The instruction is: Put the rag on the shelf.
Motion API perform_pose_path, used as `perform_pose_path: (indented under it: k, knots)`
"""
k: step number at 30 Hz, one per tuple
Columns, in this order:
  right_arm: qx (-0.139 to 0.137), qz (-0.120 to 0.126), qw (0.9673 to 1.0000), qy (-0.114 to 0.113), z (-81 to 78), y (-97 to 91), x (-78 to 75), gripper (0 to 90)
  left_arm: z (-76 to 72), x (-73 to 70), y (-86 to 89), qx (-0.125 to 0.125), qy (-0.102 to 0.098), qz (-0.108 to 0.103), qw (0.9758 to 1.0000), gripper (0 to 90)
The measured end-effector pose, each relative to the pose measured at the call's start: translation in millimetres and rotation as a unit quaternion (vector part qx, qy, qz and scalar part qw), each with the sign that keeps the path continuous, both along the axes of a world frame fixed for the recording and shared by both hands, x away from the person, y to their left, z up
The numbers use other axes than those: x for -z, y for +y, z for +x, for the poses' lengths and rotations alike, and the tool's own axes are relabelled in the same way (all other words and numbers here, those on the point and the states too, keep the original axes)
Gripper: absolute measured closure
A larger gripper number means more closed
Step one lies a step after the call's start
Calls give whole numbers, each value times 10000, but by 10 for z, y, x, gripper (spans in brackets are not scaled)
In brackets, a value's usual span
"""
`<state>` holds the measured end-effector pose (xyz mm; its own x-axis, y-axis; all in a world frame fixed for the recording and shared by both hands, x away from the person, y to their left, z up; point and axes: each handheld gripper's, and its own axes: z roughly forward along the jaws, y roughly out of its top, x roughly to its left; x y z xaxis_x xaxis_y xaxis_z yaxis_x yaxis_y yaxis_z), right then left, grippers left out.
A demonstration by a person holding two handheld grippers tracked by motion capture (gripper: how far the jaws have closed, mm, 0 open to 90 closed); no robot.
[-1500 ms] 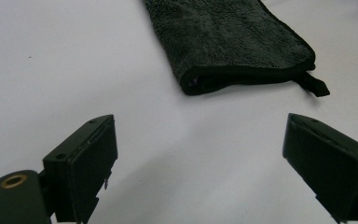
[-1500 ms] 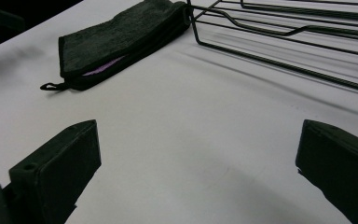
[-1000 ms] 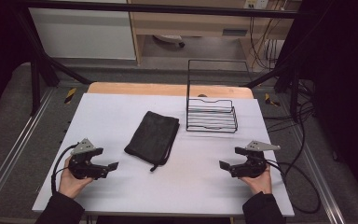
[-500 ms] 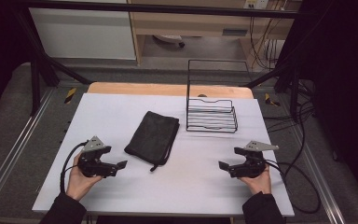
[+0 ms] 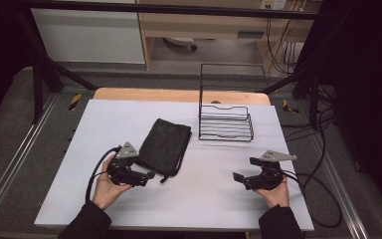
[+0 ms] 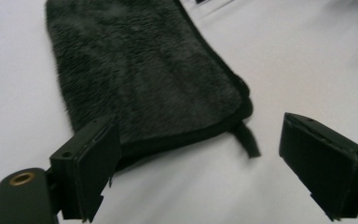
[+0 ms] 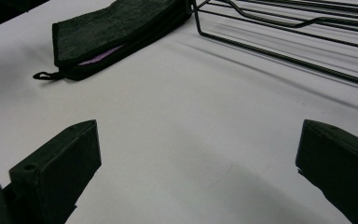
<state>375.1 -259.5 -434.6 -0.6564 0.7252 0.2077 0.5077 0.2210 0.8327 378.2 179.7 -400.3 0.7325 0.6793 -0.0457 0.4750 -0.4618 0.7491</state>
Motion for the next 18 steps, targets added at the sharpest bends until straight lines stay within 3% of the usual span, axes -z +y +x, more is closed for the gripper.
perform_pose_path:
  k: [4,8,15,18]
  knots:
    - [11,-8,10000,-6,0,-2,-1,6,18,23,-157,113,0,123,9999,189]
    - [7,-31,10000,10,1,0,0,6,68,116,-390,236,201,238,9992,257]
    - [13,-33,10000,-1,2,-2,0,6,152,277,-594,266,305,445,9982,345]
    - [19,-38,10000,-8,4,-4,-1,6,177,334,-658,243,263,541,9979,376]
